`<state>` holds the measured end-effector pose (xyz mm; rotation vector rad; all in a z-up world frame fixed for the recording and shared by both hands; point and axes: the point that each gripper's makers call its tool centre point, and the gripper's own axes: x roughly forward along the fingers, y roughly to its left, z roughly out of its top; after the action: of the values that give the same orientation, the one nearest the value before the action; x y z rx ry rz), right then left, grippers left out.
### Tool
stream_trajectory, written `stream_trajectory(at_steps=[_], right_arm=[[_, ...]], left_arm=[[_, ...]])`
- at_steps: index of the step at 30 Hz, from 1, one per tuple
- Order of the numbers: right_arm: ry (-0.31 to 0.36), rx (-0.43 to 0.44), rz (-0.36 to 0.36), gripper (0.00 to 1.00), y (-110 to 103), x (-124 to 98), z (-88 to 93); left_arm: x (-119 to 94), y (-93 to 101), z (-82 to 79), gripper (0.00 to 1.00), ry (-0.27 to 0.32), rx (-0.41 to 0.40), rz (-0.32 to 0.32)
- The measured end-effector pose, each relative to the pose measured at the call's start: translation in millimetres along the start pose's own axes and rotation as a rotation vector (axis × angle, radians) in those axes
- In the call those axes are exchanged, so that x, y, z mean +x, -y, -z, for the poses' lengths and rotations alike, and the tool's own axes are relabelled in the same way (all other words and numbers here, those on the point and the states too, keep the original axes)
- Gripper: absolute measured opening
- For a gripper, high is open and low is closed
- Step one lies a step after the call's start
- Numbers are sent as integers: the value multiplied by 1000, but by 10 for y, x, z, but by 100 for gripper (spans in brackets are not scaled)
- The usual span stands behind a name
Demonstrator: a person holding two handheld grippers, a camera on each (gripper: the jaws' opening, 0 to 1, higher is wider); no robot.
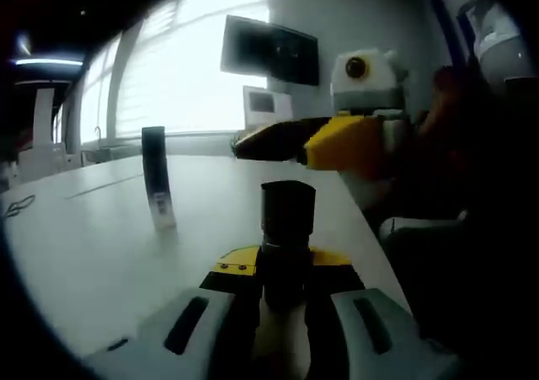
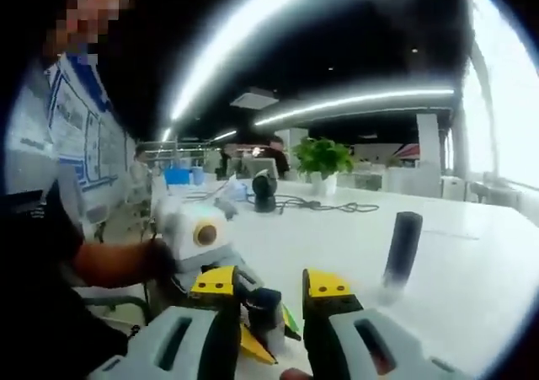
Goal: Pick up cosmetic bottle twist off cap place on table pick up cap screw tight cap place on table
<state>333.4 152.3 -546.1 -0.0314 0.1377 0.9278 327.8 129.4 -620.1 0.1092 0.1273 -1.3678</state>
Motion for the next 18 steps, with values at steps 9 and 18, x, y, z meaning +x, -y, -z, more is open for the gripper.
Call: stream_trajectory(at_steps=[9, 18], right_arm=[[-81, -154, -401, 22, -164, 58, 74], [-124, -218, -582, 22, -205, 152, 127]], left_arm=[[-1, 12, -8, 10, 1, -2, 4], [0, 25, -13, 10, 1, -1, 16]])
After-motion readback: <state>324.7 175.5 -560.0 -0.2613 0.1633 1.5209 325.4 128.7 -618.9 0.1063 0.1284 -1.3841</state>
